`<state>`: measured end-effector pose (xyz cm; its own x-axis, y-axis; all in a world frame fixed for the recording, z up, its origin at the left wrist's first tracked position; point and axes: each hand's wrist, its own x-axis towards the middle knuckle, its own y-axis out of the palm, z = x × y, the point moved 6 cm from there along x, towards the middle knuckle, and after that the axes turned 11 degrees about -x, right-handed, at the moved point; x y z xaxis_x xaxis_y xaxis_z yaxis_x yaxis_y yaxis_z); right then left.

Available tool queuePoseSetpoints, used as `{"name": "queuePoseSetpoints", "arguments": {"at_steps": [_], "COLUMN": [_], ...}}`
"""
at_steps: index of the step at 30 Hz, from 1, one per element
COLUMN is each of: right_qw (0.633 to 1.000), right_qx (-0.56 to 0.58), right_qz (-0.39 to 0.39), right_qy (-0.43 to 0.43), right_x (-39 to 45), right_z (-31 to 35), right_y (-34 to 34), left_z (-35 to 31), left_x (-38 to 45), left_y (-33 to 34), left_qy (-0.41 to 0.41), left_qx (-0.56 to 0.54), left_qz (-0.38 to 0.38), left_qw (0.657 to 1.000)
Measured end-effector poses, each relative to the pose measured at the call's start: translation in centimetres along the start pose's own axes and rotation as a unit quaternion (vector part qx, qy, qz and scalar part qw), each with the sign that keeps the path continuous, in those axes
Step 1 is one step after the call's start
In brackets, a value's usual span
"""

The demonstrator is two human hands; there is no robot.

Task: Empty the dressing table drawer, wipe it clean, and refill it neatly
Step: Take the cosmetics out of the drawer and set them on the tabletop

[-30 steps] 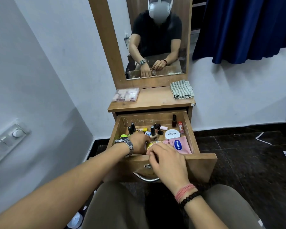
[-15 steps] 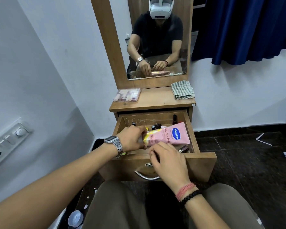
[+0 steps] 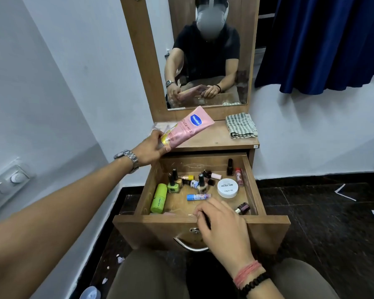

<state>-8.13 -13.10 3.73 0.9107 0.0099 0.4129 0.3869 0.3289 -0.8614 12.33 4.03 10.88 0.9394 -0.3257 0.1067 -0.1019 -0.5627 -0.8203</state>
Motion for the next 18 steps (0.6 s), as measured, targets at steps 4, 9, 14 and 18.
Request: {"name": "queuePoseSetpoints", "arguments": {"at_steps": [4,9,14,18], "right_qw": [1.0,1.0,1.0,1.0], "right_qx": [0.007,0.003,0.008,0.004], "right_qz": [0.009,0.005,0.013,0.017], "right_qy": [-0.003,-0.002,0.002,0.002], "right_x": [0.2,0.3,0.3,0.3], "right_z": [0.0,0.1,0.1,0.0], "right_y": [0.0,-0.2,-0.1,0.2], "left_z": [1.4,2.4,3.2,3.6], "left_x": [2.2,3.8,5.2,5.8], "left_y": [0.4,1.2,1.4,1.5], "left_qy": [-0.031,-0.053,-0.069,-0.072], "left_qx": [-0.051,-0.095,-0.109,-0.119], "left_qz": [0.013,0.014,0.014,0.022], "left_qw": [0.998,0.994,0.992,0.99]}}
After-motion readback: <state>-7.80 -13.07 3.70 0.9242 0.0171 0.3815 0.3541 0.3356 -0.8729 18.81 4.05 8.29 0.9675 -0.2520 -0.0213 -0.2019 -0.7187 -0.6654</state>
